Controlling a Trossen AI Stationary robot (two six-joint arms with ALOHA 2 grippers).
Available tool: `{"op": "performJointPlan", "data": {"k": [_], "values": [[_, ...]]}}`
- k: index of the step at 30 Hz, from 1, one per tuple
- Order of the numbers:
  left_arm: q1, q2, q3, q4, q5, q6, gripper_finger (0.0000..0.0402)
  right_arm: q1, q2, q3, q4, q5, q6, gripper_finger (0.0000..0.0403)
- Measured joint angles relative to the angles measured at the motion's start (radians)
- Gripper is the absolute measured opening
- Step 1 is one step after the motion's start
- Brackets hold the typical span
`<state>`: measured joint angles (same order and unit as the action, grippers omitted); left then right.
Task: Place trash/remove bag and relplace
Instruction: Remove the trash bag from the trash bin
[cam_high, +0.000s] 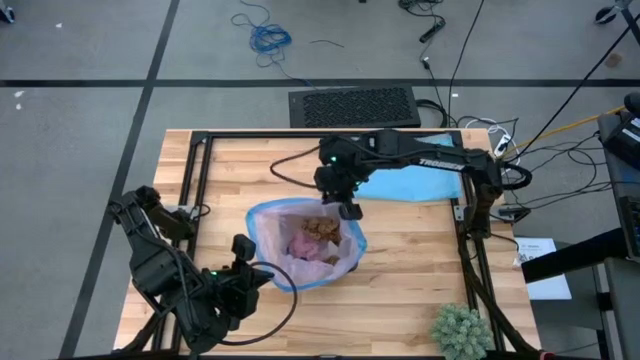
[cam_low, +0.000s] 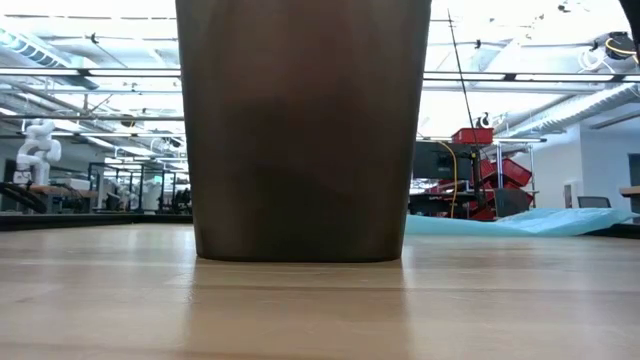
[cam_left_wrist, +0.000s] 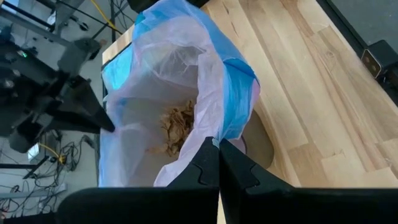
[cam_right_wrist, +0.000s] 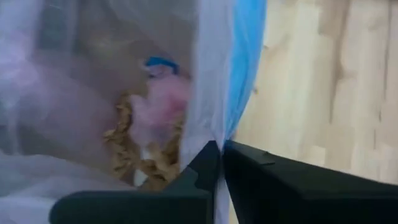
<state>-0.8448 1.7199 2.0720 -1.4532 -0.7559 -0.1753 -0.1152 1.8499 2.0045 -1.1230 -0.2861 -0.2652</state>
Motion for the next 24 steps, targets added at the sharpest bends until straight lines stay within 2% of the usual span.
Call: {"op": "performJointPlan", "data": {"k": [8, 16, 21, 24], "values": [[0.000, 0.000, 0.000, 0.000, -0.009, 0.000, 0.0000, 0.087, -0.067, 0.000, 0.047, 0.166, -0.014, 0.0001], [0.000, 0.000, 0.001, 0.000, -0.052, -0.003, 0.0000, 0.222, -0.129, 0.001, 0.113, 0.368, -0.077, 0.0000], [0.000, 0.001, 0.043, 0.000, -0.100, -0.002, 0.0000, 0.298, -0.153, 0.001, 0.133, 0.512, -0.099, 0.0000], [0.000, 0.001, 0.091, 0.001, -0.114, 0.018, 0.0000, 0.317, -0.163, 0.001, 0.143, 0.529, -0.099, 0.0000]]}}
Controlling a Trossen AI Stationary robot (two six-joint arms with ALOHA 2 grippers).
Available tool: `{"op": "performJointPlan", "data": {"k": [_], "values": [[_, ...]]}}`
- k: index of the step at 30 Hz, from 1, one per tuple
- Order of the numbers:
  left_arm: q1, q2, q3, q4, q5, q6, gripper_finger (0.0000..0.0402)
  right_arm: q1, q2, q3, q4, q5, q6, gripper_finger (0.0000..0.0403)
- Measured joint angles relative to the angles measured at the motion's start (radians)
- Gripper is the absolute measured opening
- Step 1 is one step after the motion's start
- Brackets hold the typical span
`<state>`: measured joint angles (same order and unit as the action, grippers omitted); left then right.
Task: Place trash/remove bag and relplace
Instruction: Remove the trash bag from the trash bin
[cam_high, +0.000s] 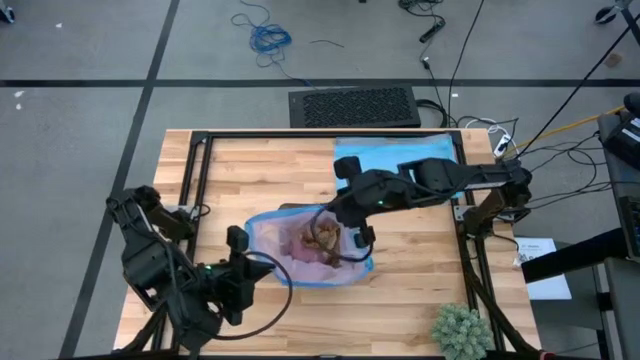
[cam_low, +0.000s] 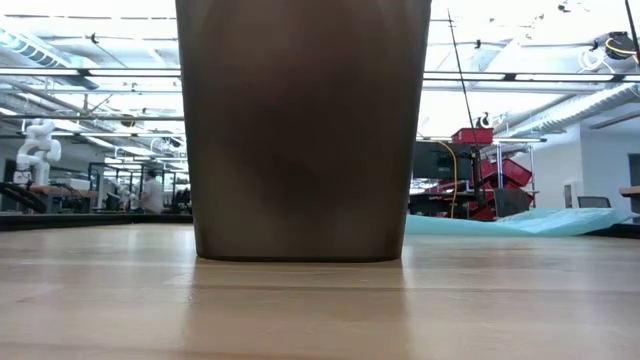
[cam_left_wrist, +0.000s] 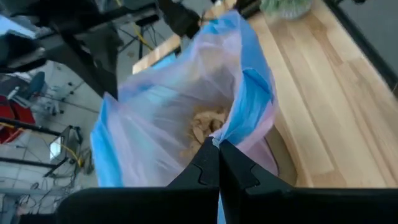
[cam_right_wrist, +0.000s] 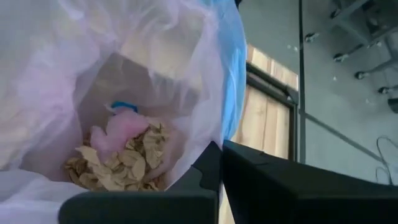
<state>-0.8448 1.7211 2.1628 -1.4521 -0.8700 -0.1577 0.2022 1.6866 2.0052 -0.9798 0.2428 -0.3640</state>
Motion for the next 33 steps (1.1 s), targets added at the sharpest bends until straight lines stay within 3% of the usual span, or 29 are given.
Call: {"op": "performJointPlan", "data": {"k": [9, 19, 33], "values": [[-0.002, -0.001, 0.195, 0.011, -0.008, 0.173, 0.0000, 0.009, -0.078, 0.000, 0.053, 0.093, 0.004, 0.0000], [0.000, -0.085, 0.195, 0.177, -0.057, 0.349, 0.0000, 0.027, -0.179, 0.000, 0.154, 0.109, -0.008, 0.0000], [0.000, -0.089, 0.194, 0.559, -0.112, 0.665, 0.0000, 0.156, -0.236, 0.000, 0.350, 0.224, -0.115, 0.0000]]}}
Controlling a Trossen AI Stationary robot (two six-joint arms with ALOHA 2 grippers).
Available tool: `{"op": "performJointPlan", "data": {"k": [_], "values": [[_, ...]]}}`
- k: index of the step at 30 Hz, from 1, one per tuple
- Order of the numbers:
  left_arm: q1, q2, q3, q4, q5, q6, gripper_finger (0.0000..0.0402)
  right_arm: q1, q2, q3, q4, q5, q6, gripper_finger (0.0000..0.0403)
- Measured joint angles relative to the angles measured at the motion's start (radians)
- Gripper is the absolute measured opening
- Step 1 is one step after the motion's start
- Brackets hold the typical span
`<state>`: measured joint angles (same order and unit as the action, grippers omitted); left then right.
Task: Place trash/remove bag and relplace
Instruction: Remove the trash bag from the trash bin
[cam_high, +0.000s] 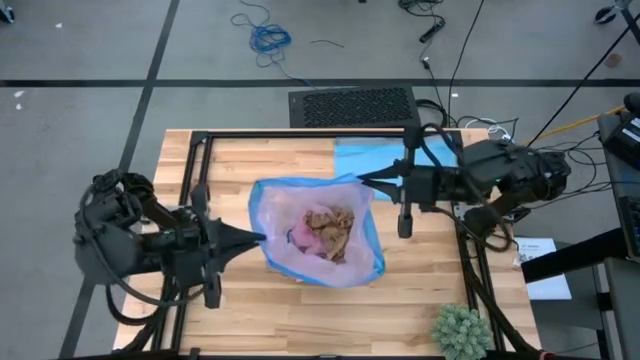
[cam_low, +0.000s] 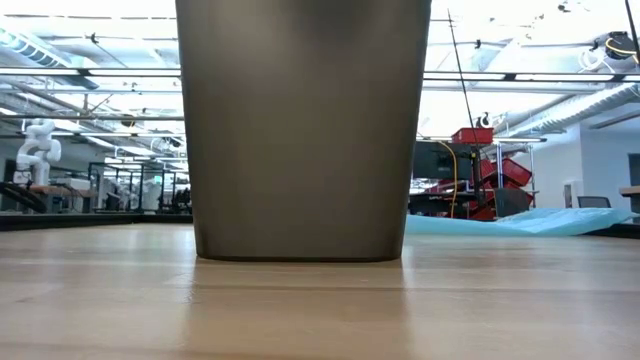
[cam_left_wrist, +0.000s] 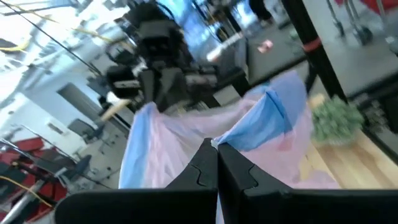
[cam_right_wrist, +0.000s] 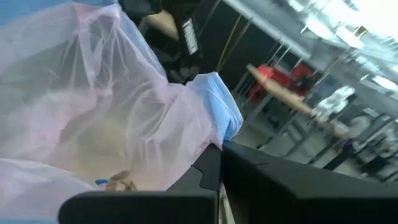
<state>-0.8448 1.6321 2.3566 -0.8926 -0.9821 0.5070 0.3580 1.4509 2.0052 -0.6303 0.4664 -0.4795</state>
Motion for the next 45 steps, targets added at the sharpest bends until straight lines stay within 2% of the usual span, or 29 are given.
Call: {"op": "performJointPlan", "data": {"k": [5, 9, 14, 22, 32, 40, 45], "values": [[-0.012, 0.000, 0.000, 0.202, -0.003, 0.128, 0.0000, 0.048, 0.000, 0.000, 0.086, 0.042, -0.062, 0.0000], [-0.037, -0.005, 0.000, 0.287, -0.003, 0.161, 0.0000, 0.091, 0.000, 0.000, 0.134, 0.041, -0.068, 0.0000], [-0.067, -0.004, -0.001, 0.301, 0.005, 0.156, 0.0000, 0.147, 0.000, 0.000, 0.141, 0.038, -0.056, 0.0000], [-0.102, 0.018, -0.001, 0.308, 0.071, 0.101, 0.0000, 0.245, 0.000, 0.000, 0.141, 0.034, 0.051, 0.0000], [-0.137, 0.083, -0.001, 0.306, 0.072, 0.074, 0.0000, 0.335, 0.004, 0.000, 0.133, 0.034, 0.172, 0.0000], [-0.147, 0.101, -0.001, 0.319, 0.072, 0.022, 0.0000, 0.384, 0.024, 0.000, 0.153, 0.034, 0.203, 0.0000], [-0.166, 0.100, -0.001, 0.401, 0.070, 0.063, 0.0000, 0.408, 0.034, 0.000, 0.206, 0.035, 0.177, 0.0000]]}}
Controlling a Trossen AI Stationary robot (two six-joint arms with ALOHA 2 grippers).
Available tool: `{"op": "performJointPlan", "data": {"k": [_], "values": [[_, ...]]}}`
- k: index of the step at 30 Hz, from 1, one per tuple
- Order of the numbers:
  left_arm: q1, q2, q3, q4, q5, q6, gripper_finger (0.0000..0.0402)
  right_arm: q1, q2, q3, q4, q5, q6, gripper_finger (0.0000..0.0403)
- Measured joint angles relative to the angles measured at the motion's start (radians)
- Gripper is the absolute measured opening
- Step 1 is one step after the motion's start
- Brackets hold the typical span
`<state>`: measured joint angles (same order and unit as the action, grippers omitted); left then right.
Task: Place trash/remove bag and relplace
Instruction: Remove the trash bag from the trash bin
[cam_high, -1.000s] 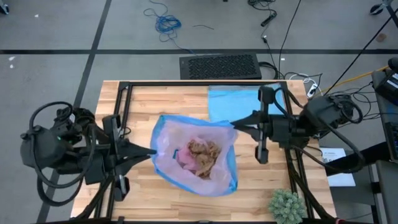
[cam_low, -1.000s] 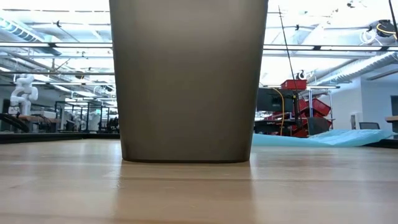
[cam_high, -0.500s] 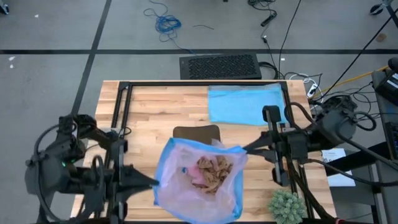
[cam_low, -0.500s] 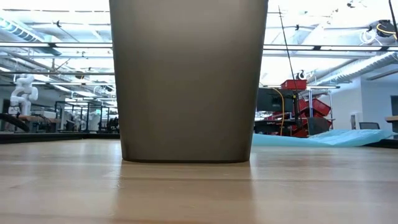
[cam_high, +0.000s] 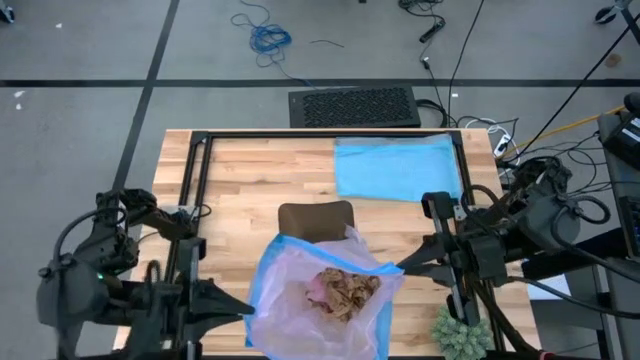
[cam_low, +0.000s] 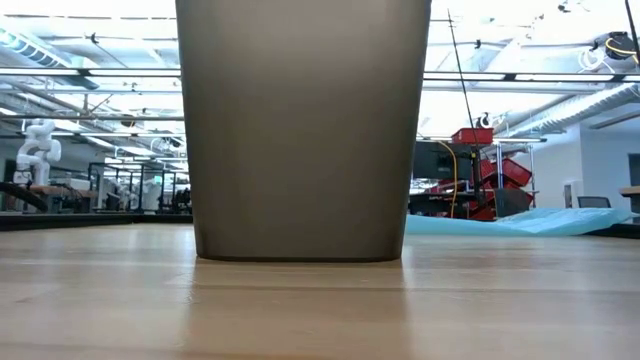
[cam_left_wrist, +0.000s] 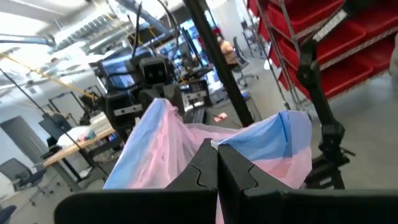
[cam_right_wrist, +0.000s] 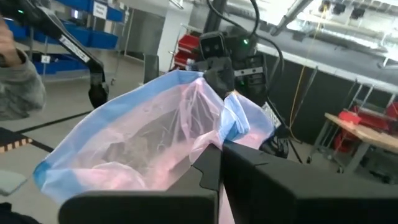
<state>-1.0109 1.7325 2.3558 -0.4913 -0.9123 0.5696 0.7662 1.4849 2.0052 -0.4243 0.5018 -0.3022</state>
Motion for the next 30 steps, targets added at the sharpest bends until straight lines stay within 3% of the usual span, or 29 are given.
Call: {"op": "performJointPlan", "data": {"k": [19, 30], "values": [[-0.033, 0.000, 0.000, 0.075, 0.000, 0.017, 0.0000, 0.022, 0.000, 0.000, 0.094, -0.003, -0.022, 0.0000], [-0.065, -0.007, 0.000, 0.154, 0.002, 0.117, 0.0000, 0.021, 0.000, 0.000, 0.153, -0.004, -0.050, 0.0000]]}}
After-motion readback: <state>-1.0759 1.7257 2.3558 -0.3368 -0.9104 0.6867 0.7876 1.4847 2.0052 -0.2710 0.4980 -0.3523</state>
